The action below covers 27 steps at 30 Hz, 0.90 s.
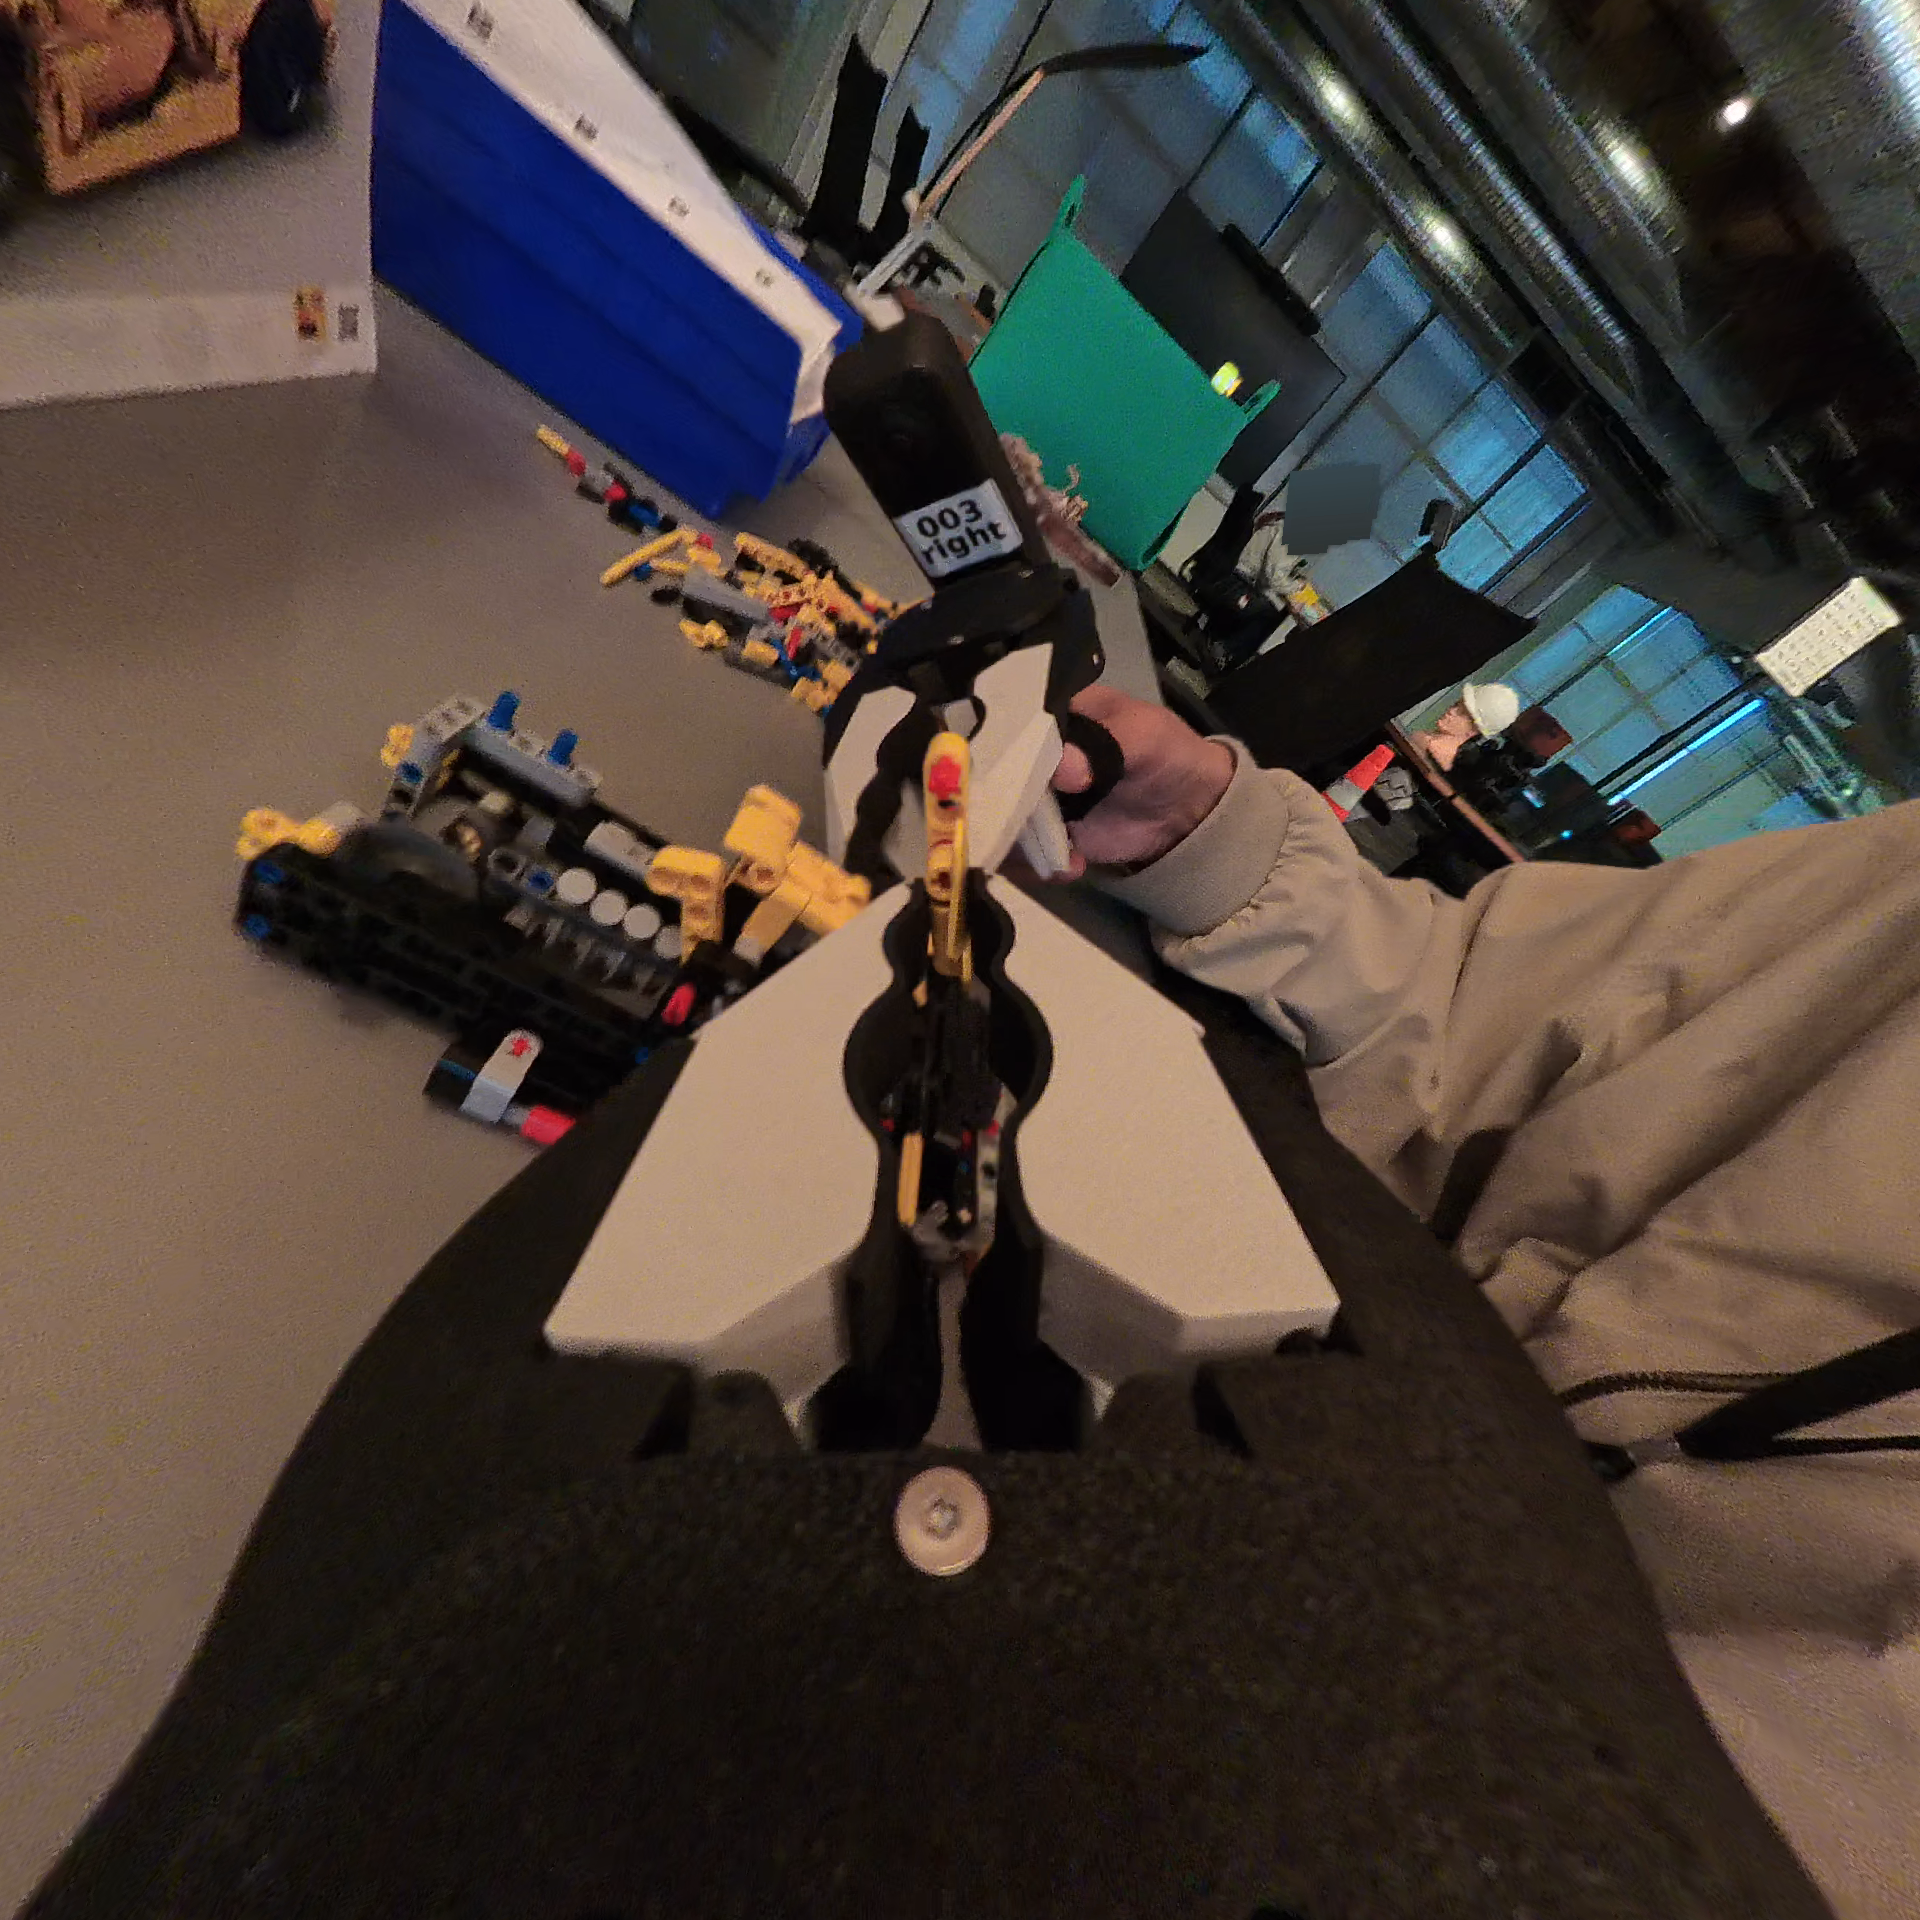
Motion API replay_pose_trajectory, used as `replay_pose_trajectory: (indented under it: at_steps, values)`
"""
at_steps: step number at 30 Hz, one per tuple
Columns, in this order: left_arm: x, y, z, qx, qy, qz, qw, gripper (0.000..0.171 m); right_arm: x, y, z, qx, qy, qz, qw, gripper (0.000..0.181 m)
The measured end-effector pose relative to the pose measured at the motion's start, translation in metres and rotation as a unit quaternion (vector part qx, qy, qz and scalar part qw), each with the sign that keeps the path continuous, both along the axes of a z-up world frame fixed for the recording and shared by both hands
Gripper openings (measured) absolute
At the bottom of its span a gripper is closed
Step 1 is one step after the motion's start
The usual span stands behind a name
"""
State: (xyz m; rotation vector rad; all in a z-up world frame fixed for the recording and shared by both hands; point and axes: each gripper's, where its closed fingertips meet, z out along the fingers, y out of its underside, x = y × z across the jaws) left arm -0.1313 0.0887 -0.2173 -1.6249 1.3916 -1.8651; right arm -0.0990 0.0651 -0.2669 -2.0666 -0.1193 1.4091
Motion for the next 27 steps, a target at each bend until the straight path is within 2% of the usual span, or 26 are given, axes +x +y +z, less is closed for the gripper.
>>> replay_pose_trajectory:
  at_steps: [2, 3, 5, 6, 9, 12, 15, 17, 19, 20, 23, 27]
  values:
    - [0.004, -0.003, 0.003, 0.005, -0.015, 0.008, 1.0, 0.007, 0.017, 0.004, 0.006, 0.044, -0.063, -0.04, 0.996, 0.029]
    - [0.006, -0.006, 0.004, 0.002, -0.021, 0.003, 1.0, 0.007, 0.02, 0.007, 0.018, 0.09, -0.078, -0.053, 0.992, 0.026]
    - [0.007, -0.013, 0.007, -0.015, -0.032, -0.014, 0.999, 0.007, 0.008, 0.005, 0.054, 0.195, -0.045, -0.049, 0.978, 0.025]
    - [0.007, -0.015, 0.008, -0.019, -0.036, -0.019, 0.999, 0.007, 0.001, 0.004, 0.066, 0.222, -0.019, -0.049, 0.974, 0.025]
    - [0.008, -0.022, 0.007, -0.018, -0.035, -0.032, 0.999, 0.007, -0.014, 0.005, 0.068, 0.202, 0.042, -0.021, 0.978, 0.024]
    - [0.009, -0.028, 0.006, -0.018, -0.033, -0.043, 0.998, 0.007, -0.025, 0.007, 0.06, 0.196, 0.039, -0.007, 0.98, 0.022]
    - [0.01, -0.034, 0.003, -0.012, -0.027, -0.05, 0.998, 0.007, -0.031, 0.007, 0.06, 0.208, 0.023, -0.002, 0.978, 0.006]
    - [0.01, -0.032, 0.004, -0.004, -0.029, -0.046, 0.999, 0.007, -0.029, 0.006, 0.059, 0.209, 0.013, 0.0, 0.978, 0.006]
    - [0.009, -0.02, 0.016, -0.007, -0.054, -0.019, 0.998, 0.025, -0.027, 0.005, 0.059, 0.209, 0.011, -0.001, 0.978, 0.006]
    - [0.007, -0.015, 0.023, -0.011, -0.071, -0.009, 0.997, 0.026, -0.026, 0.004, 0.06, 0.208, 0.015, -0.002, 0.978, 0.006]
    - [0.003, -0.011, 0.027, -0.009, -0.082, -0.005, 0.997, 0.018, -0.029, 0.002, 0.062, 0.199, 0.033, 0.007, 0.979, 0.006]
    - [0.006, -0.02, 0.024, -0.007, -0.077, -0.021, 0.997, 0.016, -0.037, 0.0, 0.059, 0.198, 0.019, 0.022, 0.98, 0.006]
